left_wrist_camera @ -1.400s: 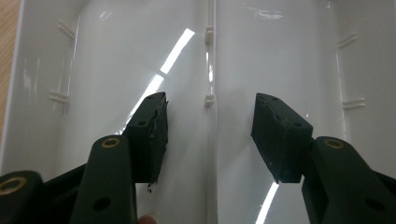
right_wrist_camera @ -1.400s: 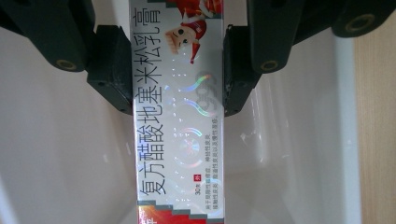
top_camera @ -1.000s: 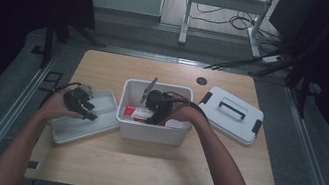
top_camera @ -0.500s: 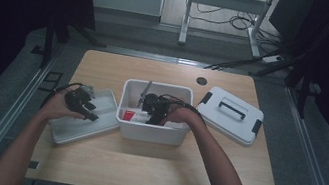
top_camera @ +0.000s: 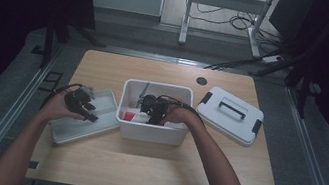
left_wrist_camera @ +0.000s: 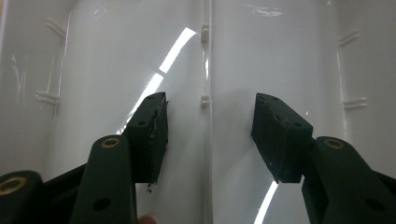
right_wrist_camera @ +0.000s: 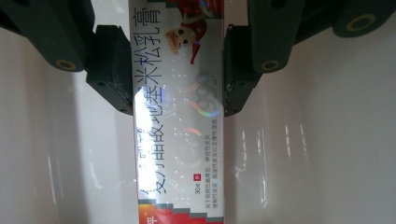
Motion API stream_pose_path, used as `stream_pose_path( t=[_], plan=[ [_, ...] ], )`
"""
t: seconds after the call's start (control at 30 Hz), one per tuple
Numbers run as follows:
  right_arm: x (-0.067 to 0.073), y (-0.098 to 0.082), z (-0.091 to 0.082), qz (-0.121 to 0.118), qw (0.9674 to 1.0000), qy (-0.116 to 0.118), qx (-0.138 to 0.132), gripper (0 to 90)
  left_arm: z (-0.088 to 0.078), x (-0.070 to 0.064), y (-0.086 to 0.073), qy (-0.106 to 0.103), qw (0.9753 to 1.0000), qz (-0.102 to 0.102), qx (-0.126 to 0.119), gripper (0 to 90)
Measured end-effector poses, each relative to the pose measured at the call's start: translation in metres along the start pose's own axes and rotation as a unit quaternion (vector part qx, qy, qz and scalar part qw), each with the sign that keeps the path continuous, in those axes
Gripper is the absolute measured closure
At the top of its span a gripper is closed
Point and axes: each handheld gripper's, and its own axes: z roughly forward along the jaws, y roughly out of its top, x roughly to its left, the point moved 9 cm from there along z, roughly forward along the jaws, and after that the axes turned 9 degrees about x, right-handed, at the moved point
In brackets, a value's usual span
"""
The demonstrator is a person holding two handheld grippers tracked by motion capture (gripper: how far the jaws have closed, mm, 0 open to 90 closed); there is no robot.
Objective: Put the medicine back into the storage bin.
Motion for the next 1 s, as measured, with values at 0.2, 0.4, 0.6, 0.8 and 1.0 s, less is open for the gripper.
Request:
stream_pose_path(
  t=[0.2,0.4,0.6,0.8,1.0],
  plan=[
    [0.000,0.001,0.005,0.001,1.0000,0.000,0.008,49.8,0.000,0.000,0.000,0.000,1.0000,0.001,0.000,46.0],
    [-0.001,0.000,0.006,0.007,0.9999,0.000,0.011,47.3,-0.001,0.000,-0.001,0.000,1.0000,-0.001,-0.003,46.0],
    [-0.002,0.003,-0.007,0.021,0.9996,-0.009,-0.015,43.4,-0.003,0.001,-0.002,0.001,1.0000,-0.002,-0.004,46.0],
    [-0.009,-0.004,-0.030,0.048,0.9973,-0.034,-0.045,43.4,-0.005,0.001,-0.001,0.002,1.0000,-0.002,-0.006,45.8],
    [-0.010,-0.014,-0.062,0.076,0.9914,-0.039,-0.099,43.8,-0.007,0.001,-0.002,0.002,1.0000,-0.001,-0.004,45.8]
  ],
)
